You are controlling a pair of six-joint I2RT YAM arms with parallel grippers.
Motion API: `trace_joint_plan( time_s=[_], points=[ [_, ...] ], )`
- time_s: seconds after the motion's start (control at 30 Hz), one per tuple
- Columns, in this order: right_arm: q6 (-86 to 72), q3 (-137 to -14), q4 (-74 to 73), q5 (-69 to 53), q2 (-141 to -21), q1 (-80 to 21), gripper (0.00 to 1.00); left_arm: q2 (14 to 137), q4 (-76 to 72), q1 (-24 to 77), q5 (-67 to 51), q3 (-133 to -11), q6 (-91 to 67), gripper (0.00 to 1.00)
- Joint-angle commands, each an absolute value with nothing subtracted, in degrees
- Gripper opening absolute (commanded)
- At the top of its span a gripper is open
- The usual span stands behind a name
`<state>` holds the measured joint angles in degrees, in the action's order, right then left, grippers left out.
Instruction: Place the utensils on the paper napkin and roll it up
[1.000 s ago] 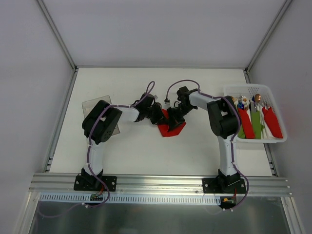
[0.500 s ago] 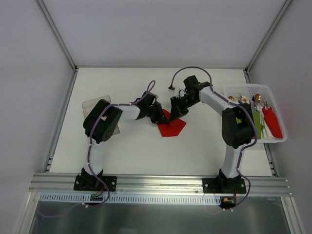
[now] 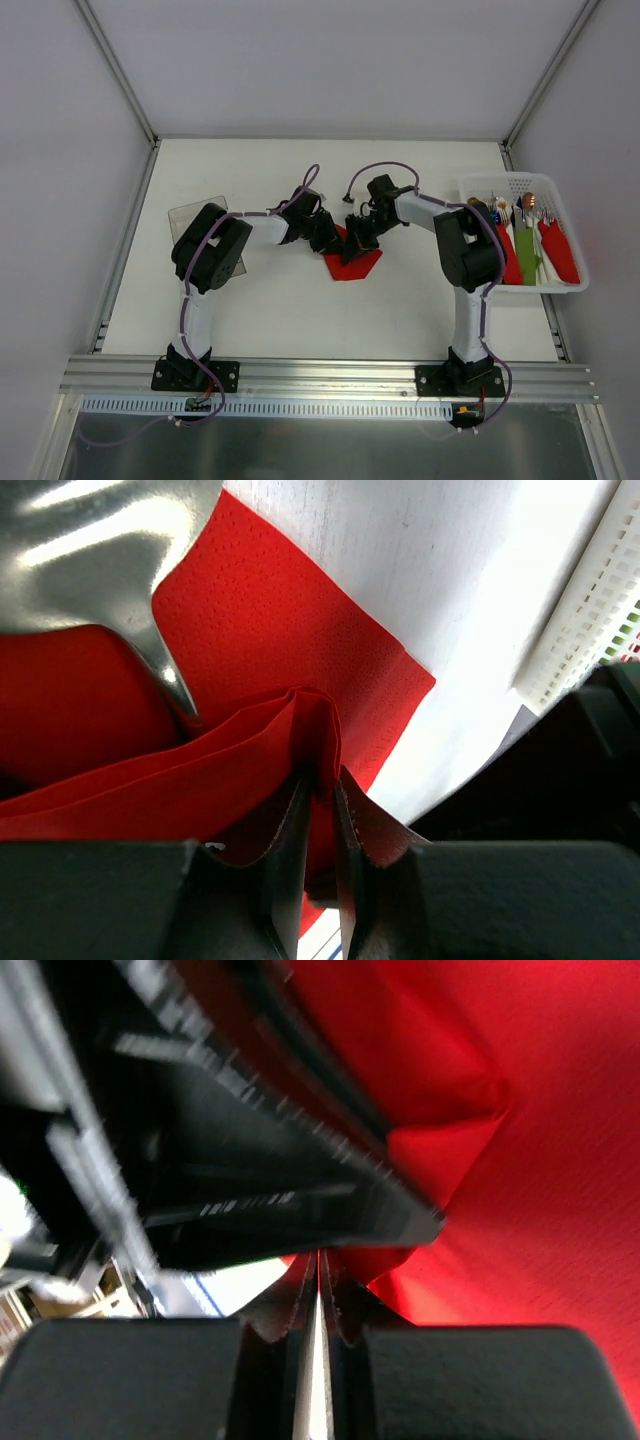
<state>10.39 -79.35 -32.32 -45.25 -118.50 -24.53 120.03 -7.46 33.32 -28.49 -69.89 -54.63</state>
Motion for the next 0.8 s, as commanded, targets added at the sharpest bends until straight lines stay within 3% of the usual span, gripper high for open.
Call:
trace_joint_plan(
  time_s=[0.0,0.2,0.47,0.77],
  points=[
    [6.51,-79.63,-27.86,-43.43,-119.26,-24.87,0.05,123.75,-1.41,33.49,-24.52,-69.08,-52.65,0.17],
    [4.92,-77.7,-28.12,-39.38,-120.76,-24.87,0.04,122.0,-2.28,33.57,-24.96,-68.73,-52.21,0.21],
    [4.04,-75.77,-30.24,-38.67,-122.25,-24.96,0.03,109.1,-10.52,32.96,-24.96,-63.2,-49.13,0.42],
    [3.6,-75.59,-30.15,-38.85,-122.61,-25.05,0.02,100.9,-14.77,30.06,-27.33,-57.92,-50.01,0.41]
  ],
)
